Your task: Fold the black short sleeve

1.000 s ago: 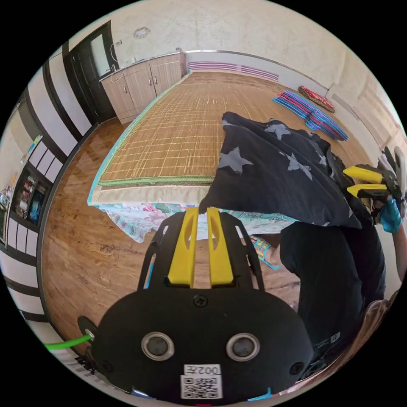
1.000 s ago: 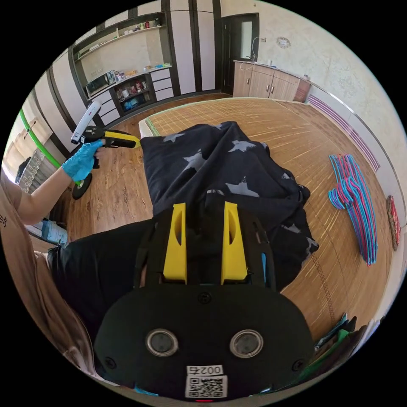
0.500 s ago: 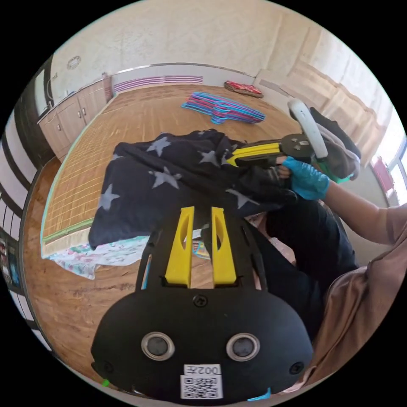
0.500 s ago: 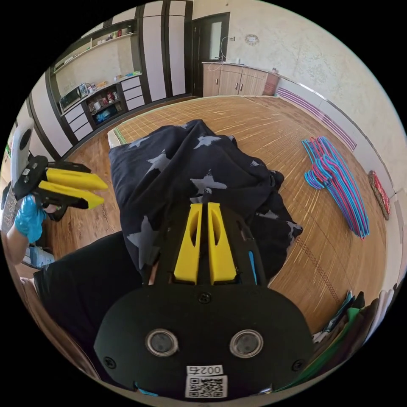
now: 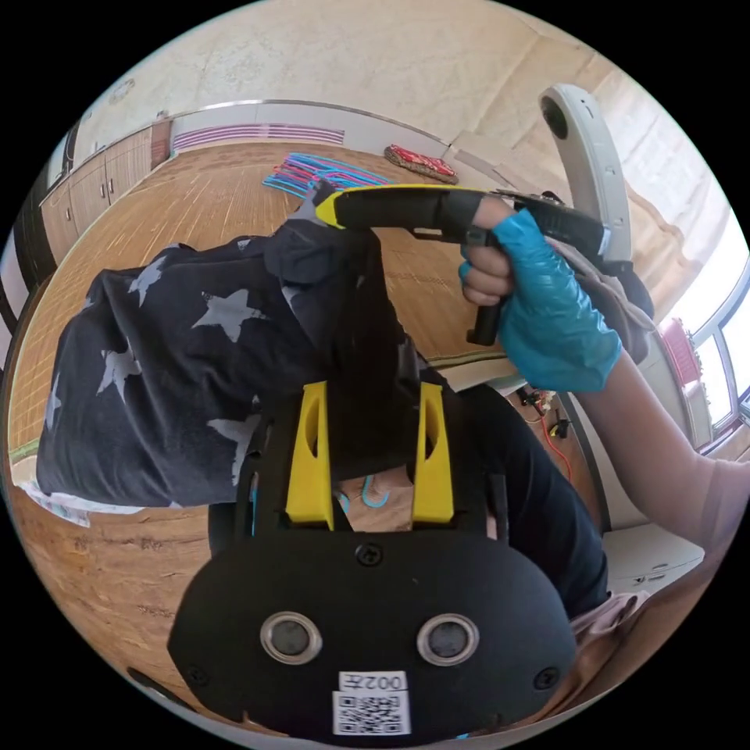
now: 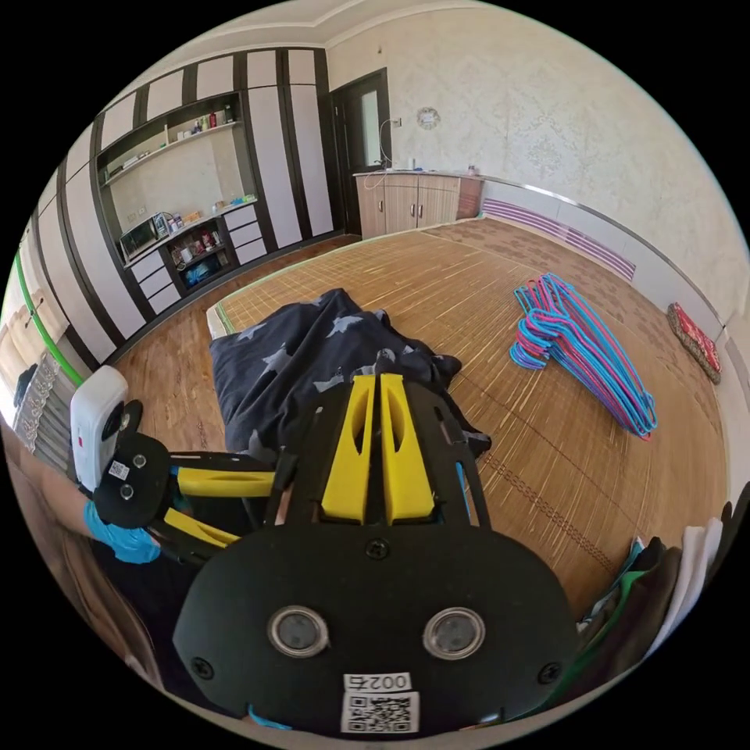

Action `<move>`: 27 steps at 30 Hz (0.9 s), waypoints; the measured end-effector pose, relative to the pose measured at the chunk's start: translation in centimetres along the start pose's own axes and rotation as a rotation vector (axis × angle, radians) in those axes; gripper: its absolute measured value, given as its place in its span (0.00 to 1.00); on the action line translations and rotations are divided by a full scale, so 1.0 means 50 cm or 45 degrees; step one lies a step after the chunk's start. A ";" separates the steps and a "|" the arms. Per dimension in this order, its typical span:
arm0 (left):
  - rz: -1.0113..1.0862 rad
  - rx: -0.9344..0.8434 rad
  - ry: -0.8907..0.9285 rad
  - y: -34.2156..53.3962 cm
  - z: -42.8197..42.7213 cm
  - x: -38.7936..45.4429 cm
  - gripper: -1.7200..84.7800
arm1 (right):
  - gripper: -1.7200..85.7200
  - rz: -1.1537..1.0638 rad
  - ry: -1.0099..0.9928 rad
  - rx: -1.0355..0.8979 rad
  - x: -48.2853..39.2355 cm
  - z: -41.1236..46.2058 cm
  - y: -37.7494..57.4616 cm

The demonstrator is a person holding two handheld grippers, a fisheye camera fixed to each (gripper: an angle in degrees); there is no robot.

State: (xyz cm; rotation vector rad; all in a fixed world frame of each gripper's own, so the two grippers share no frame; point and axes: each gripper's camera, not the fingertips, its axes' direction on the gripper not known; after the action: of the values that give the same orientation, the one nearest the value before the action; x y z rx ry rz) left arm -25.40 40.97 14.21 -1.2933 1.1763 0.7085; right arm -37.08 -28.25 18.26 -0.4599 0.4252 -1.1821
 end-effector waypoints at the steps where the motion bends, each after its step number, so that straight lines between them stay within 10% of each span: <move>1: 0.006 -0.007 0.005 -0.010 0.009 0.017 0.16 | 0.01 0.007 0.016 0.014 0.014 -0.007 0.001; 27: 0.351 -0.126 -0.081 -0.208 0.136 0.247 0.01 | 0.01 0.419 0.453 -0.112 0.370 0.064 0.072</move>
State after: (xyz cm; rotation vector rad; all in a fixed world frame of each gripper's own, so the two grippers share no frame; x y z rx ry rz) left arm -10.38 42.92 5.47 -1.1917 1.2946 1.0130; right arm -26.63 -44.22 17.55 -0.2401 0.8303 -0.9263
